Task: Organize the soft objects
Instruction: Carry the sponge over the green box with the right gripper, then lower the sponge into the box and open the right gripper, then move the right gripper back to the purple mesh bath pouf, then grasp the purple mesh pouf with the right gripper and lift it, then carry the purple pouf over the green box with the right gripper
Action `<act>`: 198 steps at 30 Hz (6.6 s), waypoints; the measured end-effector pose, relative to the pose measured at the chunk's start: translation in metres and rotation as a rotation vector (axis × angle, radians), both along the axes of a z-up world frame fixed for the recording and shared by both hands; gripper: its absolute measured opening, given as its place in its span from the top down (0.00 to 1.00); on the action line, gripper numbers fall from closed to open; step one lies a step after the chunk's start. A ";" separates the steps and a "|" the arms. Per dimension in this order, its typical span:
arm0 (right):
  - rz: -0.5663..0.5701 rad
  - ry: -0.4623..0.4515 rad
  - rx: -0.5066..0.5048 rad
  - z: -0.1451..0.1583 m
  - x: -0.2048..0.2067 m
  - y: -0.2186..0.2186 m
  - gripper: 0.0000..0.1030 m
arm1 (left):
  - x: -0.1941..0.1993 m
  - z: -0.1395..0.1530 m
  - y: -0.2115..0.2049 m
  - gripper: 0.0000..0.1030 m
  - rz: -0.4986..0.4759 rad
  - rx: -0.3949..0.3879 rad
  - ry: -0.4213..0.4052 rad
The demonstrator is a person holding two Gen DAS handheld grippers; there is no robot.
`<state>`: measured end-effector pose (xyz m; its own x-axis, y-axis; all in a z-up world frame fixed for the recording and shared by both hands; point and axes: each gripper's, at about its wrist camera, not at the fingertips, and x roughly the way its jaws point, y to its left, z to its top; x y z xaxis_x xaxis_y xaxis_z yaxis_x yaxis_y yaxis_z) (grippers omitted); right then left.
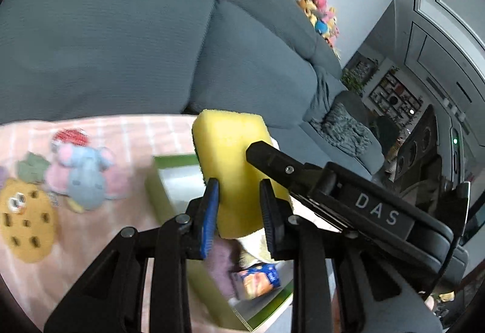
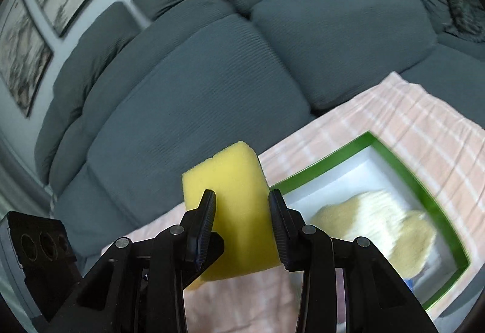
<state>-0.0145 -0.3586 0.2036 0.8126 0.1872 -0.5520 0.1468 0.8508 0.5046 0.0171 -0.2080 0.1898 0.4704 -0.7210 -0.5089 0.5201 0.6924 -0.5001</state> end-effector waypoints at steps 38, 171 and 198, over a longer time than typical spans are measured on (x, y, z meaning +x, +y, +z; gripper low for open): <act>-0.090 0.288 0.199 -0.128 0.055 -0.068 0.61 | 0.042 -0.086 -0.060 0.74 0.015 0.320 0.206; 0.311 0.355 0.181 -0.139 -0.002 0.125 0.67 | -0.041 -0.118 0.104 0.85 0.137 0.273 0.183; -0.126 0.052 0.209 -0.062 0.018 -0.072 0.66 | 0.031 -0.045 -0.092 0.85 -0.180 0.248 -0.044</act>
<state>0.0034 -0.4306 0.1416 0.8083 0.2006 -0.5535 0.2757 0.7017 0.6569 0.0482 -0.2997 0.1445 0.3716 -0.6511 -0.6618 0.6629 0.6851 -0.3019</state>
